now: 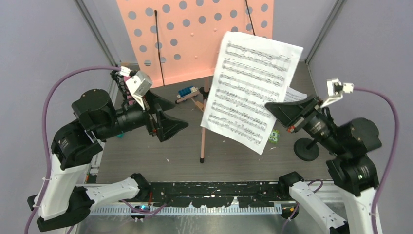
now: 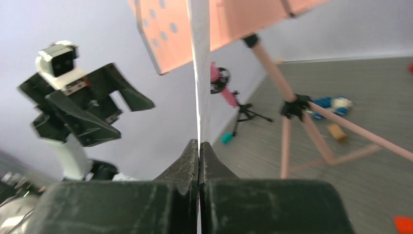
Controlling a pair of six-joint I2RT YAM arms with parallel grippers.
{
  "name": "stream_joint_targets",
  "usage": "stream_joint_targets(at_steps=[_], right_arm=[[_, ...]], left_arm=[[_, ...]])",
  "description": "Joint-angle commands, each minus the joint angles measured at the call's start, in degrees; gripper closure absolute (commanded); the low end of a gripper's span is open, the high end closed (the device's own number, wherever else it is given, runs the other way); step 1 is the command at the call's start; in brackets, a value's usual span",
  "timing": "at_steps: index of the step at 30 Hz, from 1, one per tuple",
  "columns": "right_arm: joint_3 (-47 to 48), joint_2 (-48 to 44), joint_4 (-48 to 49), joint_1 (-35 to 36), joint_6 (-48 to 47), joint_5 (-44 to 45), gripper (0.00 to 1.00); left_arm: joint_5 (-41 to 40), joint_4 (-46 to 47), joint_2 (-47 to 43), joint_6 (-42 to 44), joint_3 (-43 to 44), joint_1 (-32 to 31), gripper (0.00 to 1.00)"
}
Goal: Pack up the instrument practice props
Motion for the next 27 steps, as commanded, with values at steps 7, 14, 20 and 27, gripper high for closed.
stream_joint_targets(at_steps=[7, 14, 20, 27], right_arm=[[-0.5, -12.1, -36.3, 0.2, -3.2, 40.8, 0.99], [-2.5, -7.9, -43.4, 0.2, 0.0, 51.7, 0.99], [-7.0, 1.0, -31.8, 0.2, -0.7, 52.1, 0.99], [-3.0, 16.9, -13.7, 0.0, -3.3, 54.4, 1.00]], left_arm=[[-21.8, -0.7, -4.9, 2.4, -0.4, 0.1, 0.12], [-23.6, -1.0, -5.9, 1.4, -2.2, 0.1, 0.12], [-23.6, -0.7, -6.6, 0.3, -4.3, 0.1, 0.12], [-23.0, 0.1, -7.5, -0.9, -5.6, 0.1, 0.12]])
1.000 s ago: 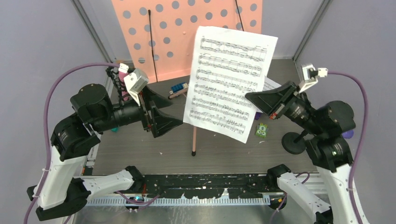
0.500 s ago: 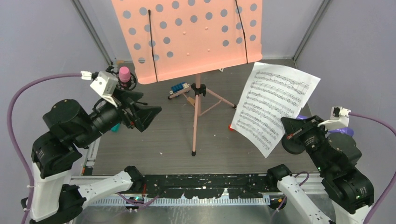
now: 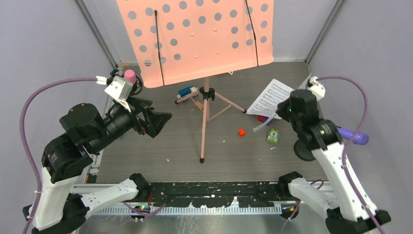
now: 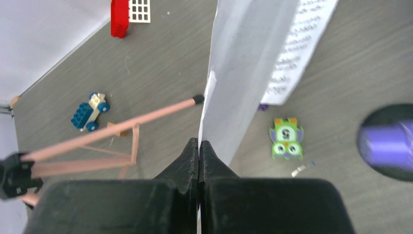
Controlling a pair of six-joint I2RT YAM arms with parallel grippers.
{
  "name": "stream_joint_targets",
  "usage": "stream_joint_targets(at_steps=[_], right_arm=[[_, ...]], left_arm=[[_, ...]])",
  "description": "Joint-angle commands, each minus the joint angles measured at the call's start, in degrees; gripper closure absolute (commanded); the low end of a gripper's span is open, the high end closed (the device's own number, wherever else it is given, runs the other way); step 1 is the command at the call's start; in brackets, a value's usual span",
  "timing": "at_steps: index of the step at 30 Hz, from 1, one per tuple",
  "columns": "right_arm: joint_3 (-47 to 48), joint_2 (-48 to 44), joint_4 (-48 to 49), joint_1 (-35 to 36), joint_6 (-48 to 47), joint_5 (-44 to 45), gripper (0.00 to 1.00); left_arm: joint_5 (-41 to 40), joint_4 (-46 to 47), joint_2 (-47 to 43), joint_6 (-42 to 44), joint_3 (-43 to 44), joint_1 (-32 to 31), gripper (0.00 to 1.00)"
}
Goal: Pack up the instrument practice props
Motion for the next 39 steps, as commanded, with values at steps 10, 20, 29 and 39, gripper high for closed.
stream_joint_targets(at_steps=[10, 20, 29, 39], right_arm=[[16.1, 22.1, 20.9, -10.5, -1.1, -3.8, 0.99], [10.8, 35.7, 23.5, -14.6, 0.6, -3.8, 1.00], [11.8, 46.6, 20.1, -15.9, -1.3, 2.8, 1.00], [11.7, 47.1, 19.1, -16.6, -3.1, 6.3, 0.99]], left_arm=[[-1.0, 0.3, -1.5, -1.5, 0.3, 0.1, 0.12], [-2.2, 0.4, -4.5, -2.0, -2.5, 0.1, 0.12], [-1.8, 0.3, -5.4, -2.7, -4.0, 0.1, 0.12], [-1.3, 1.1, -5.4, -3.3, -5.4, 0.1, 0.12]])
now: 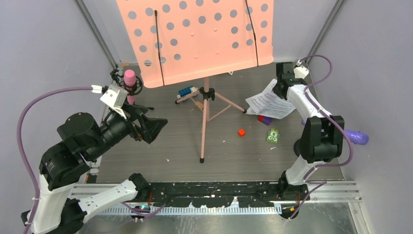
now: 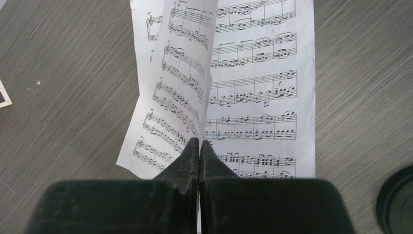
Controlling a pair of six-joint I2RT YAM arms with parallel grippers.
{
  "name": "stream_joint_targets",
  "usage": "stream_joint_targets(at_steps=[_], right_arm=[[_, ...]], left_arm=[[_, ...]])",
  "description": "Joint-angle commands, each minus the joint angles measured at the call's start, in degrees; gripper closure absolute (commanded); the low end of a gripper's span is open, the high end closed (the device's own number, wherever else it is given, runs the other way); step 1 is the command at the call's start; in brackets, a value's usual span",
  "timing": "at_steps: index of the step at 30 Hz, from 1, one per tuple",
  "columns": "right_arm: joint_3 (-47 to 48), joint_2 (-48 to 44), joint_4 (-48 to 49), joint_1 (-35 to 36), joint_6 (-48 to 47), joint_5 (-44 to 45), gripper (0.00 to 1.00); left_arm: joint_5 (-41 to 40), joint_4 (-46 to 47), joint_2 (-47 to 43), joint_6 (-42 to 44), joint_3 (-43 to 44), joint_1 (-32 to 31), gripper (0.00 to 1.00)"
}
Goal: Pack up the instrument practice props
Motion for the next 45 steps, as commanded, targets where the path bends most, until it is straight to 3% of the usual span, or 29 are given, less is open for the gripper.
stream_joint_targets(at_steps=[1, 8, 9, 12, 15, 27, 33, 37, 45], right_arm=[[1.1, -1.3, -0.4, -0.7, -2.2, 4.4, 1.00], [2.2, -1.8, -2.8, -1.2, -4.4, 2.2, 0.99], [2.0, -2.2, -2.8, -1.3, -4.2, 2.1, 0.94], [1.6, -3.7, -2.9, -1.4, -3.9, 1.9, 0.67], [2.0, -5.6, -3.6, -1.5, -3.9, 2.1, 0.53], [-0.6, -19.9, -2.5, -1.5, -2.8, 2.5, 0.48], [-1.9, -28.4, 2.3, -1.5, -5.5, -8.3, 0.36], [-3.0, -33.3, 2.2, -1.5, -6.0, -11.0, 0.26], [-7.6, -43.3, 0.4, -1.5, -8.8, -20.3, 0.21]], left_arm=[[0.3, 1.6, -0.1, -0.9, -0.5, 0.1, 0.12], [0.8, 2.5, -0.2, -1.2, -1.7, 0.1, 0.12], [1.0, 2.6, -0.2, -1.4, -1.8, 0.1, 0.12], [1.3, 2.6, -0.1, -1.6, -1.7, 0.1, 0.11], [1.6, 2.3, 0.2, -1.8, -1.3, 0.1, 0.12], [1.2, 0.5, 0.2, -2.1, -0.9, 0.1, 0.12], [-0.9, -0.4, -2.0, -2.2, -1.9, 0.1, 0.12], [-2.0, -0.4, -3.4, -2.6, -3.2, 0.1, 0.11], [-4.4, 4.0, -10.3, -5.1, -14.3, 0.1, 0.12]])
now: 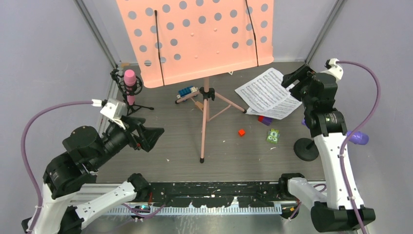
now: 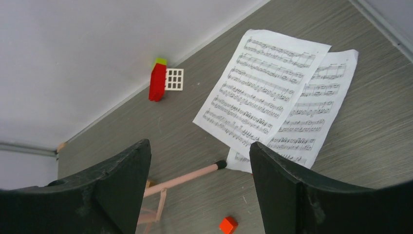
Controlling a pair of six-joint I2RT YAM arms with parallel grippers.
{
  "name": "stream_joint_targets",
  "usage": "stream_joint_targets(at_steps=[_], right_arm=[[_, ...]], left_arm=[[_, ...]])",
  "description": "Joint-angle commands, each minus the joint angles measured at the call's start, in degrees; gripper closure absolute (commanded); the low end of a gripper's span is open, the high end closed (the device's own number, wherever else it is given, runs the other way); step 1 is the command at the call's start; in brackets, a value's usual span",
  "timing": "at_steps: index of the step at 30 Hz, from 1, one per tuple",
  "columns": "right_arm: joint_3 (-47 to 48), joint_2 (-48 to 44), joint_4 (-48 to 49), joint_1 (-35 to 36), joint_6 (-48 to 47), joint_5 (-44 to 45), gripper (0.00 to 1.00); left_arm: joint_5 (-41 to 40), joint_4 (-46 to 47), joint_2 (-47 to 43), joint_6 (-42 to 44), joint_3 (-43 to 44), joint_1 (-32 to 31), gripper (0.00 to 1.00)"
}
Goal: Pack up the instrument practice props
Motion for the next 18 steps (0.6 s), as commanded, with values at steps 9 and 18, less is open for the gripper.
stream_joint_targets(at_steps=[9, 18], right_arm=[[-7.9, -14.9, -1.9, -0.2, -0.4, -16.1, 0.21], [-9.8, -21.3, -8.1, -0.2, -0.9, -22.5, 0.21]], left_arm=[[1.5, 37.8, -9.1, -3.4, -32.9, 0.1, 0.16], [-0.6, 74.9, 1.3, 7.4, -46.8, 0.1, 0.10]])
